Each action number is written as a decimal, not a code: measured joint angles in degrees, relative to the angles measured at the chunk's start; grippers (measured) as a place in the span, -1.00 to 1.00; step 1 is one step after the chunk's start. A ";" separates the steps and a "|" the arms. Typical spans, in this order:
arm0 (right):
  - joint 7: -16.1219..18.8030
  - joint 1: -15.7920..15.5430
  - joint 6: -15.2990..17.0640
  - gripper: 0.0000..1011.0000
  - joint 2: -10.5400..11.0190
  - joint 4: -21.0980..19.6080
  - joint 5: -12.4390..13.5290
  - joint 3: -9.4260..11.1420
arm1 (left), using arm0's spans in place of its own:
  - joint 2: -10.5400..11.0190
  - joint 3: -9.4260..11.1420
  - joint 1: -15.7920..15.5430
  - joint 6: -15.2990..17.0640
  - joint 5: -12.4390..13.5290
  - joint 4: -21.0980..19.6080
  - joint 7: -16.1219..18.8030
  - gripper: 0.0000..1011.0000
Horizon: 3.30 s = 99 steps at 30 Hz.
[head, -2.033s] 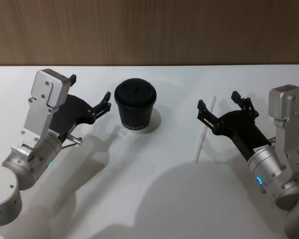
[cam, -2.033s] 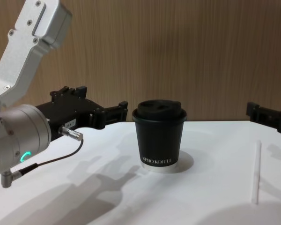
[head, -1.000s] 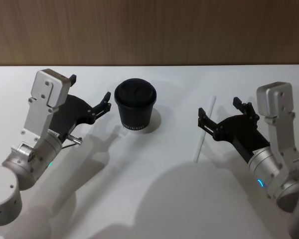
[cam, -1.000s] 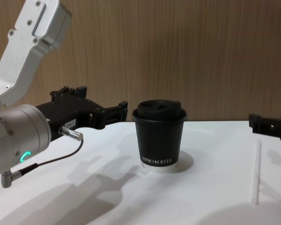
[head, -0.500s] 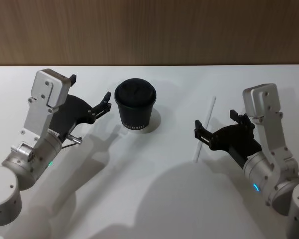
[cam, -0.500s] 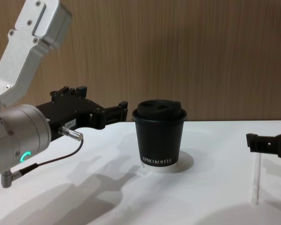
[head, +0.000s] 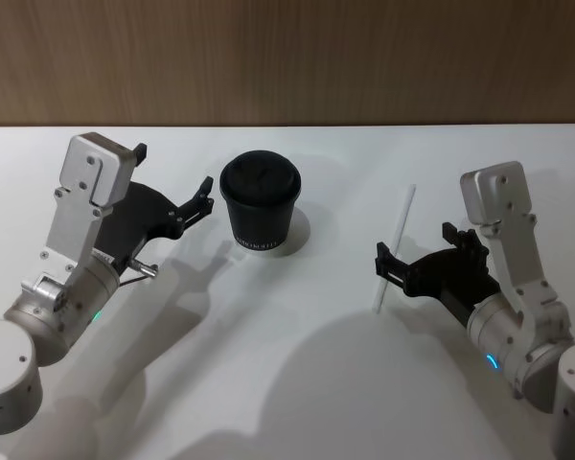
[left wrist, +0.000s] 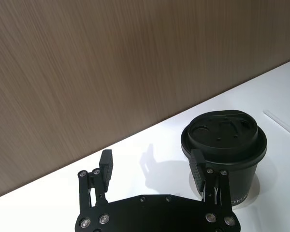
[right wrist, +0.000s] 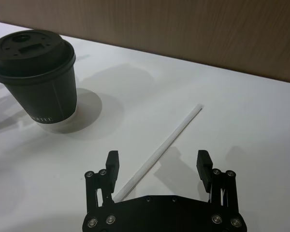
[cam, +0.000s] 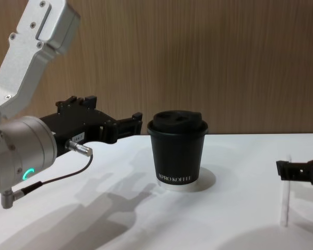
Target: Pick up the straw with one hand, pass it to the other hand, and insert it into the cup.
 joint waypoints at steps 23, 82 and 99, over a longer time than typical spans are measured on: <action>3.77 1.13 1.81 0.98 -0.52 3.11 1.35 0.60 | 0.00 0.00 0.00 0.00 0.00 0.00 0.00 0.98; 7.53 1.71 2.45 -0.68 -2.03 6.60 -0.63 0.46 | 0.01 0.00 0.00 0.00 0.00 0.00 0.00 0.98; 7.67 1.39 0.91 -0.99 -2.76 7.11 -1.82 0.65 | 0.00 0.00 0.00 0.00 0.00 0.00 0.00 0.98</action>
